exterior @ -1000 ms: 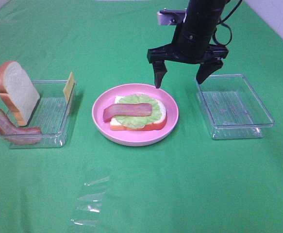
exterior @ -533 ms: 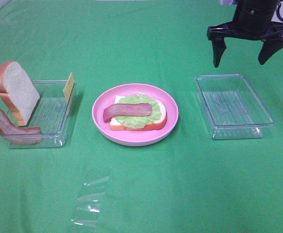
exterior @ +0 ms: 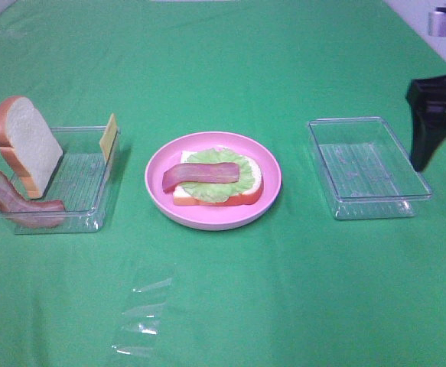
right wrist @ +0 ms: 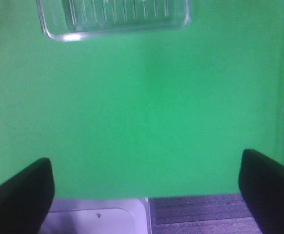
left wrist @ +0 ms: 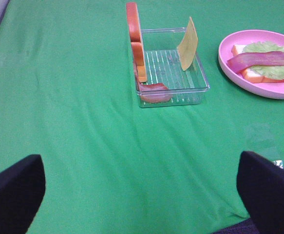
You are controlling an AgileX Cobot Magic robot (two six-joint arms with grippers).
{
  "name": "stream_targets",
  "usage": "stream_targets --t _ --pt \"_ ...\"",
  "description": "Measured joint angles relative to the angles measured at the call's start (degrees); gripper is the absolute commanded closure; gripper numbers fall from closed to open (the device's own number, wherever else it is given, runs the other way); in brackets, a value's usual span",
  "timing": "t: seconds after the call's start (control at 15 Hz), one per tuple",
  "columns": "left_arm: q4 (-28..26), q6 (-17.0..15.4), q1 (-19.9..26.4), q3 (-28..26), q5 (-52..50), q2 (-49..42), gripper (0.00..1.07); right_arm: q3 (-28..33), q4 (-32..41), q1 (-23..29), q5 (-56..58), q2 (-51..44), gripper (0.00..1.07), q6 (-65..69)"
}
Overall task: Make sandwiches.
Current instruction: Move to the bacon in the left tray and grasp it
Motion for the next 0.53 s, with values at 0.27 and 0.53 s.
stream_targets --t 0.27,0.53 --pt "0.0 0.0 0.0 0.0 0.0 0.0 0.07 19.0 0.0 0.0 -4.1 -26.4 0.09 0.5" --pt "0.0 0.0 0.0 0.0 0.0 0.0 0.07 29.0 0.0 0.0 -7.8 -50.8 0.09 0.7"
